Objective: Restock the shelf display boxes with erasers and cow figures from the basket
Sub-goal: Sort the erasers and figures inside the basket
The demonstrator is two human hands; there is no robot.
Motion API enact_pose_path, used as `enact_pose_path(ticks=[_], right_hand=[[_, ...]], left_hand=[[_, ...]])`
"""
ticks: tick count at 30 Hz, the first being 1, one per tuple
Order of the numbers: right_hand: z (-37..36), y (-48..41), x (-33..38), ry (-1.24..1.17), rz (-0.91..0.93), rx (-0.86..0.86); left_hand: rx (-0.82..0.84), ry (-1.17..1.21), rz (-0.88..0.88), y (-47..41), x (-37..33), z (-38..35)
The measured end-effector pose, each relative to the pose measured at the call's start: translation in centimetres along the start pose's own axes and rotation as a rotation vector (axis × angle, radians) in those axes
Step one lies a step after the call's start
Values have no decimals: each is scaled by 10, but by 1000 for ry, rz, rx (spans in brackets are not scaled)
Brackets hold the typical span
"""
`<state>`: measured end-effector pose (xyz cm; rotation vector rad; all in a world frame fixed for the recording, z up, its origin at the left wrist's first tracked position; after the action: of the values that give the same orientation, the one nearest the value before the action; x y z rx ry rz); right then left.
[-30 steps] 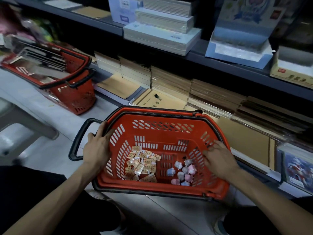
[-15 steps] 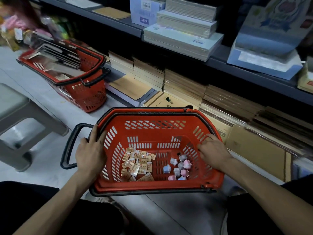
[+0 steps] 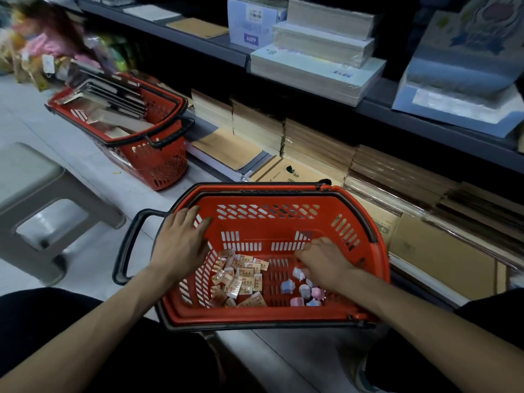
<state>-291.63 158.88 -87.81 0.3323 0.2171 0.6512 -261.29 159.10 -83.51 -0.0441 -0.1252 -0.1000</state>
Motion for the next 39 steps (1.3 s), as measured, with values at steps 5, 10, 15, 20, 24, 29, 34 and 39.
enact_pose_path(ticks=[5,10,15,20,24,29,34,39], right_hand=[[-16,-50,44,-136,113,41],[-60,-112,67,-298,97,137],[-119,-167,73,-419,17,283],[-155,-199,84,-489,-54,254],[-158,-209,88,-465,-75,205],[-167,-216,81,-523,-99,224],[-159,-219,80,-615,-112,241],[-159,-223,79,-658,-82,225]], left_hand=[[51,-15,-38,-13,19,-12],[25,91,-65,-17,19,-22],[-1,224,-6,-17,24,-27],[-13,289,44,-21,24,-30],[-35,335,59,-21,24,-30],[-48,336,76,-21,24,-30],[-58,344,83,-22,21,-30],[-71,346,80,-21,20,-27]])
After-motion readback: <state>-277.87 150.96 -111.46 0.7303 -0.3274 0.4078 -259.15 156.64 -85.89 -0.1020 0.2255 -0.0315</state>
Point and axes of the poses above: each hand's wrist, its own y-axis away from the middle knuckle, its own z-axis out of the back of the hand, x = y × z, the point moved 4 cm from there along -y, towards the middle knuckle, and after that the axes turned 8 degrees about z, right-handed, at the moved point
